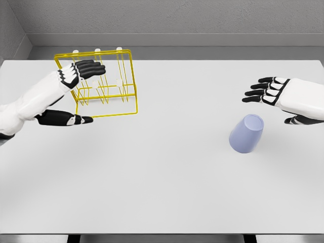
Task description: Place the cup on the cup holder with both arms
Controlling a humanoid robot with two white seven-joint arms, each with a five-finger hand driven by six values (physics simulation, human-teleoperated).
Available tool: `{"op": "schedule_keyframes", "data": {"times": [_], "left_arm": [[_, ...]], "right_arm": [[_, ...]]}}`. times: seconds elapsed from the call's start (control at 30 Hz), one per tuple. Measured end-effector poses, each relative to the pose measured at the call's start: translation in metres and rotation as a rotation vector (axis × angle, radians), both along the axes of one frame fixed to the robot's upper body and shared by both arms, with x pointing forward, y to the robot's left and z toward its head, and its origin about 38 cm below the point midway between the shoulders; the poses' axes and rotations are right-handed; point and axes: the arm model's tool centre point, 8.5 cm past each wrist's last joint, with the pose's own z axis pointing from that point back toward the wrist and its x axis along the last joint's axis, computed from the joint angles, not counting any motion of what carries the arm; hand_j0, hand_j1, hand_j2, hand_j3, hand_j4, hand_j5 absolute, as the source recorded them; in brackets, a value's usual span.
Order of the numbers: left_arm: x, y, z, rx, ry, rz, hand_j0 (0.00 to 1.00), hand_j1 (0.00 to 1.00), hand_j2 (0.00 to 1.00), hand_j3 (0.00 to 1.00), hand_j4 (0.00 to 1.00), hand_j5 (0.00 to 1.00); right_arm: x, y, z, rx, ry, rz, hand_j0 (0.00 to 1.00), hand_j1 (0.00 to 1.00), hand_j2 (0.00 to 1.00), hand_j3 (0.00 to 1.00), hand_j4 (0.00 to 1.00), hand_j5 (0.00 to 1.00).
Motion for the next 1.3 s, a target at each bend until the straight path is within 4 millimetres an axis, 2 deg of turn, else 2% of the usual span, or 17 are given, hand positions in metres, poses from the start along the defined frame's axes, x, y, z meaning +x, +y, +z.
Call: {"op": "schedule_keyframes", "data": {"times": [0.4, 0.43, 0.53, 0.67, 0.8, 0.93, 1.07, 1.3], "left_arm": [[-0.001, 0.0, -0.003, 0.002, 0.008, 0.0, 1.0, 1.0, 1.0, 1.0, 1.0, 1.0], [-0.001, 0.0, -0.003, 0.002, 0.008, 0.001, 1.0, 1.0, 1.0, 1.0, 1.0, 1.0], [-0.001, 0.001, -0.003, 0.003, 0.008, 0.002, 1.0, 1.0, 1.0, 1.0, 1.0, 1.0], [-0.001, 0.001, -0.002, 0.003, 0.006, 0.003, 1.0, 1.0, 1.0, 1.0, 1.0, 1.0], [-0.002, 0.001, -0.005, 0.003, 0.013, 0.003, 1.0, 1.0, 1.0, 1.0, 1.0, 1.0], [-0.004, 0.001, -0.011, 0.005, 0.03, 0.002, 1.0, 1.0, 1.0, 1.0, 1.0, 1.0], [-0.009, 0.0, -0.023, -0.002, 0.065, 0.002, 1.0, 1.0, 1.0, 1.0, 1.0, 1.0], [-0.012, -0.009, -0.032, -0.032, 0.084, -0.011, 1.0, 1.0, 1.0, 1.0, 1.0, 1.0]], "right_arm": [[0.001, 0.003, -0.001, 0.01, -0.005, 0.006, 1.0, 1.0, 1.0, 1.0, 1.0, 1.0], [0.003, 0.004, 0.005, -0.005, -0.024, 0.008, 1.0, 1.0, 1.0, 1.0, 1.0, 1.0], [0.009, 0.01, 0.006, -0.066, -0.018, 0.019, 1.0, 1.0, 1.0, 1.0, 1.0, 1.0], [0.019, 0.027, 0.005, -0.146, 0.007, 0.048, 1.0, 1.0, 1.0, 1.0, 1.0, 1.0], [0.024, 0.035, -0.019, -0.207, 0.08, 0.06, 1.0, 1.0, 1.0, 1.0, 1.0, 1.0], [0.027, 0.03, -0.039, -0.24, 0.143, 0.044, 1.0, 1.0, 1.0, 1.0, 1.0, 1.0], [0.029, 0.027, -0.048, -0.251, 0.166, 0.033, 1.0, 1.0, 1.0, 1.0, 1.0, 1.0], [0.034, 0.025, -0.057, -0.258, 0.179, 0.017, 1.0, 1.0, 1.0, 1.0, 1.0, 1.0]]}}
